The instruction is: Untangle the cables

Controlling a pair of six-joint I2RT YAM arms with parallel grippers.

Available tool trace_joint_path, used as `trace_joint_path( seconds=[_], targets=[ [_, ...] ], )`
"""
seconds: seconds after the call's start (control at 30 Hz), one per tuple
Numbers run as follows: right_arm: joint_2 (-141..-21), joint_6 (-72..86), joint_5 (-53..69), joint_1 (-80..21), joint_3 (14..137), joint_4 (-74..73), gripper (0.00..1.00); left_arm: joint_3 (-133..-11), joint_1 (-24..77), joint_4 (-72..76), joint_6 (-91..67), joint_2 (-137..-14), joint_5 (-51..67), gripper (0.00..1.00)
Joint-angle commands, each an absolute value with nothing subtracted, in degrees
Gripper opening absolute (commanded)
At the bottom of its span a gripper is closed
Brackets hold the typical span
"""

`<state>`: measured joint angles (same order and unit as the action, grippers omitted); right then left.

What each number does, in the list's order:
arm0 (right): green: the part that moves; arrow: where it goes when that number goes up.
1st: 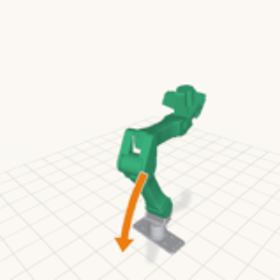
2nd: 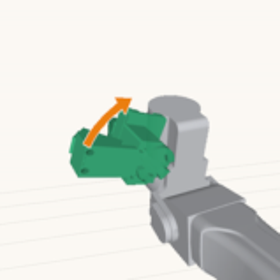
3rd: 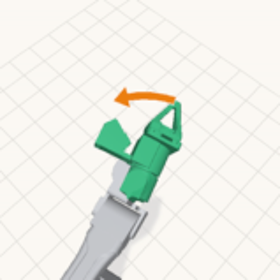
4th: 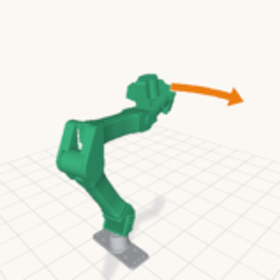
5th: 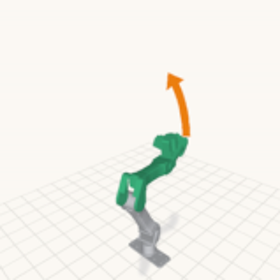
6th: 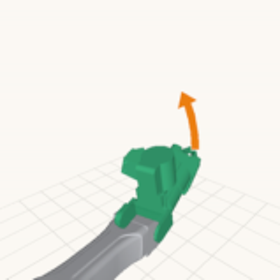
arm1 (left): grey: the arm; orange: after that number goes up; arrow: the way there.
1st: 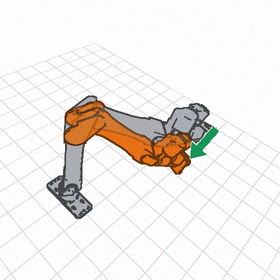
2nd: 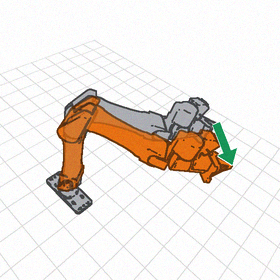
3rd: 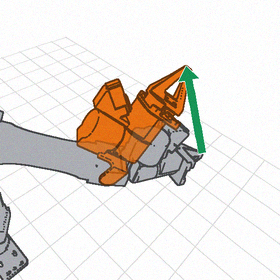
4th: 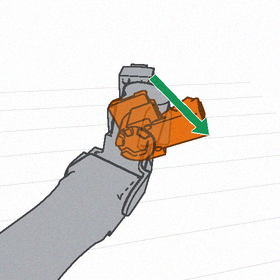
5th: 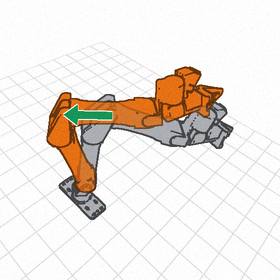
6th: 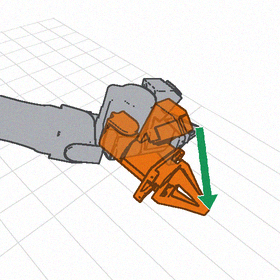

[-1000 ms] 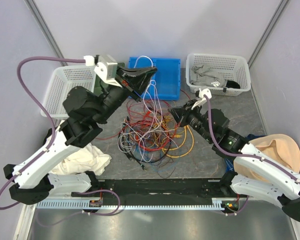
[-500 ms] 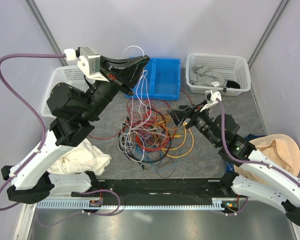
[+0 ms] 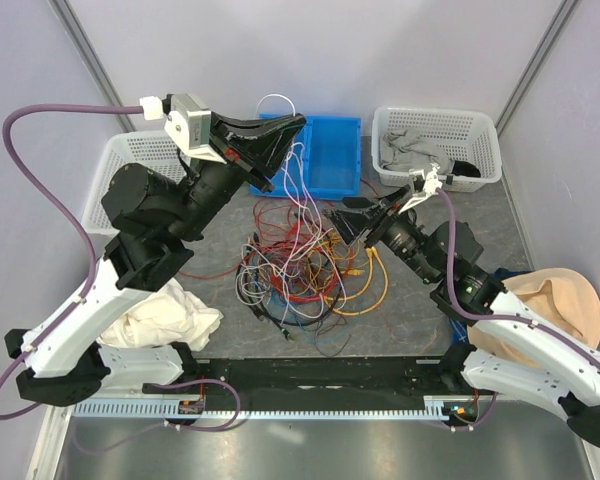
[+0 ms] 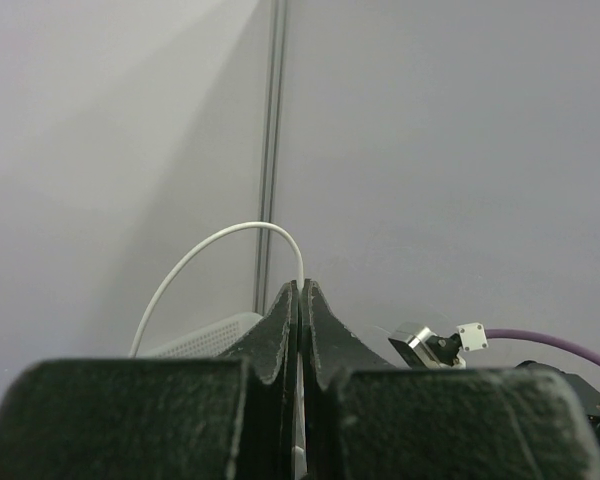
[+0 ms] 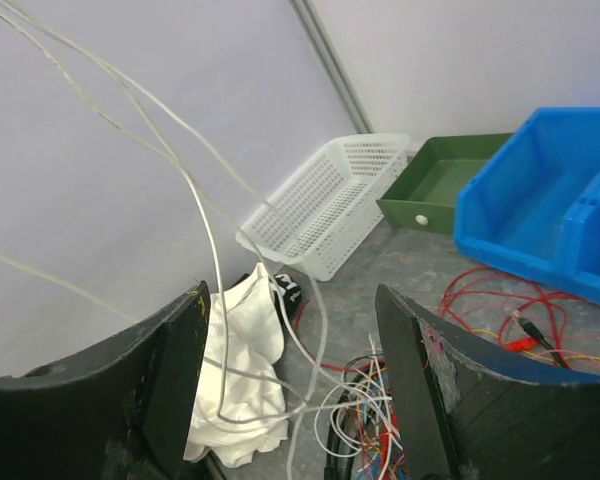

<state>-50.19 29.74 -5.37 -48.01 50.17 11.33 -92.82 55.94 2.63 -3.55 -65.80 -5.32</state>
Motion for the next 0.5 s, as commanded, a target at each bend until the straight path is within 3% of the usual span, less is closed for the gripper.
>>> trace_joint_path(
  seconds=[0.0,0.3,0.4,0.47],
  targets=[
    [-51.5,31.1,-0.1,-48.1,52.3,17.9,0.74,-92.5,55.8,2.8,-3.0,-66.1,-3.8,0.02],
    [-56.0,33.3,4.7,-48.1,52.6,20.6,0.68,-92.0,55.7,2.9,-3.4,-66.5,-3.2,0.02],
    [-57.0,33.8,5.5,-48.1,52.2,21.6,0.54,-91.9,55.8,2.8,-3.5,-66.5,-3.1,0.02],
    [-57.5,34.1,5.9,-48.1,51.8,22.1,0.35,-91.8,55.8,2.8,-3.5,-66.5,-3.0,0.02]
  ],
)
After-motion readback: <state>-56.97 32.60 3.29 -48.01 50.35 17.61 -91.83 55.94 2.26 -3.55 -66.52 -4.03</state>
